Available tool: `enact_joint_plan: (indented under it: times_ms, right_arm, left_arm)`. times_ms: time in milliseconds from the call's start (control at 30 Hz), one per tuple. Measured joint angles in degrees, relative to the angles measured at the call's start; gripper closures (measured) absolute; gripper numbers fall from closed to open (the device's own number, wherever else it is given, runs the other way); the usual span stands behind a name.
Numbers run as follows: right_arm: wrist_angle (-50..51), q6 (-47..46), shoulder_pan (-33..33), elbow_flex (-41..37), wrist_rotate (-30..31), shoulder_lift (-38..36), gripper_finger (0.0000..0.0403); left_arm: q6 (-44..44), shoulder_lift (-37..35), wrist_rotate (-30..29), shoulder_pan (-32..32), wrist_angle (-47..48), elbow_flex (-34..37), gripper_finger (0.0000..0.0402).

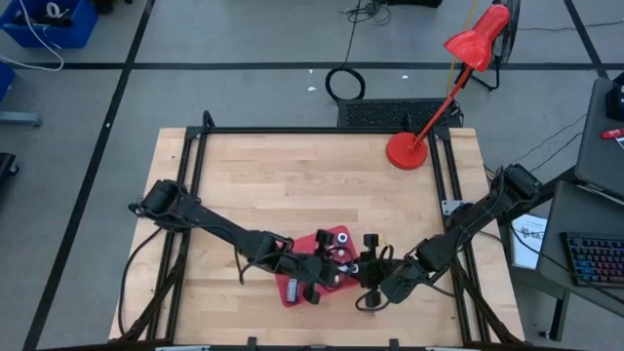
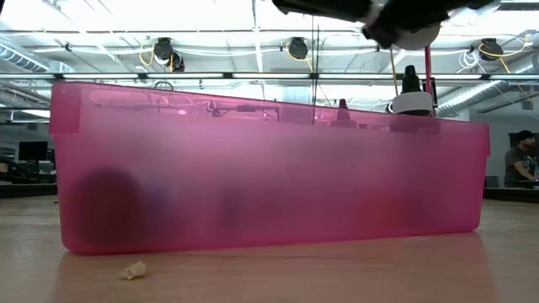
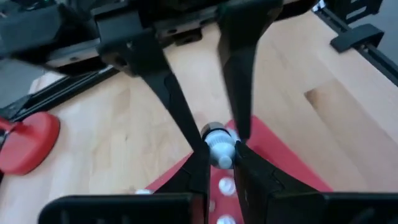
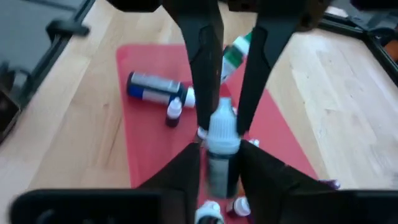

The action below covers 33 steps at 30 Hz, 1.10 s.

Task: Pick & Place food coloring
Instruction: Put the small black food coloring bottle into the pink bin

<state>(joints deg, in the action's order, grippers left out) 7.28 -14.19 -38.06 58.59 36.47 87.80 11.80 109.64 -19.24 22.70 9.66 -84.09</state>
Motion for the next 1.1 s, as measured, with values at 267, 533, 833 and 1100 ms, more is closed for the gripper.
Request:
enact_joint_plan:
  times_ms: [267, 533, 833, 1100]
  right_arm:
    - [-1.11, -1.03, -0.2, 0.06, -0.76, -0.01, 0.0225]
    - [-6.73, -1.62, -0.48, 0.05, -0.81, -0.11, 0.0222]
    - [-9.22, -0.98, -0.68, 0.05, -0.79, -0.12, 0.0224]
    - [-9.22, -1.16, -1.07, 0.05, -0.79, -0.12, 0.0225]
  left_arm:
    - [-7.45, -7.09, -0.53, 0.74, 15.83, 0.02, 0.0351]
    - [-17.21, -8.76, 4.11, 0.35, 34.22, 0.1, 0.0351]
    - [-17.94, -3.72, 11.67, 0.3, 34.25, 0.09, 0.0351]
    - [-20.59, -3.29, 8.33, -1.24, 41.8, 0.09, 0.0351]
